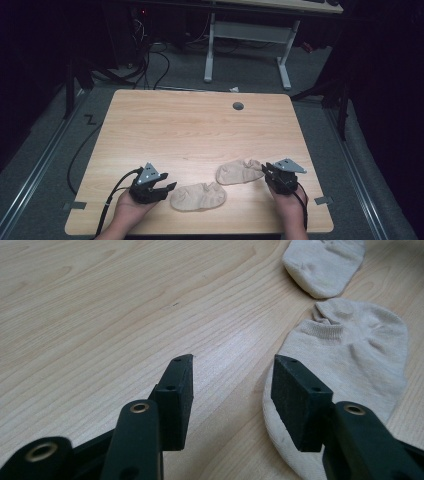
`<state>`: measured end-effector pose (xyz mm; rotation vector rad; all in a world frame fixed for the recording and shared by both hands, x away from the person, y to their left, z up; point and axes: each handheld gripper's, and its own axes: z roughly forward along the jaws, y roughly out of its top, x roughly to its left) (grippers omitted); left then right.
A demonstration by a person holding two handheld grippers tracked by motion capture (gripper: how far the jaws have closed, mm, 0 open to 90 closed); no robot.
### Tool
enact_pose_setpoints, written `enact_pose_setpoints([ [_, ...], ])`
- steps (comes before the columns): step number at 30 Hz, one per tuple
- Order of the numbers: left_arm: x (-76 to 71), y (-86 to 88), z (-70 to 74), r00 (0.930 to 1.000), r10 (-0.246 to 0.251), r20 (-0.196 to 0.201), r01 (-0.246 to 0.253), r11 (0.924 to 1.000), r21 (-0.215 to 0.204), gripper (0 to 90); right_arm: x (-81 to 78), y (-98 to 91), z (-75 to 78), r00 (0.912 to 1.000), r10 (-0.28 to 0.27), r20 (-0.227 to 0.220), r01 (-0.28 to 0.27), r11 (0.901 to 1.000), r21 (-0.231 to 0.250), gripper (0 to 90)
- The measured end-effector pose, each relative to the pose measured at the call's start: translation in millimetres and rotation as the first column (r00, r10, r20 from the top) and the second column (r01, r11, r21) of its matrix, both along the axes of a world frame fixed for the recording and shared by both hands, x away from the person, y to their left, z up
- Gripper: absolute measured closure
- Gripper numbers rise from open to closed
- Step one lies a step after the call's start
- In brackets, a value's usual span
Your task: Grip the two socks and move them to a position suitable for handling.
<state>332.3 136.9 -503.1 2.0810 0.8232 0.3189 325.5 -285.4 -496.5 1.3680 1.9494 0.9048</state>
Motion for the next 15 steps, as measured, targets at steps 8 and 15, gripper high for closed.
enact_pose_setpoints([
  [8, -1.2, -0.1, 0.1, 1.0000, -0.004, -0.007, 0.004, 1.0000, 0.001, 51.7, 7.1, 11.6, -14.3, 0.9886, 0.091, -0.120, -0.095, 0.9952, -0.026, 80.2],
  [15, -12.0, -15.0, -3.8, 0.9870, -0.142, -0.076, 0.142, 0.9899, -0.010, 59.6, 11.3, 9.0, -23.4, 0.9824, 0.084, -0.166, -0.090, 0.9957, -0.024, 85.4],
])
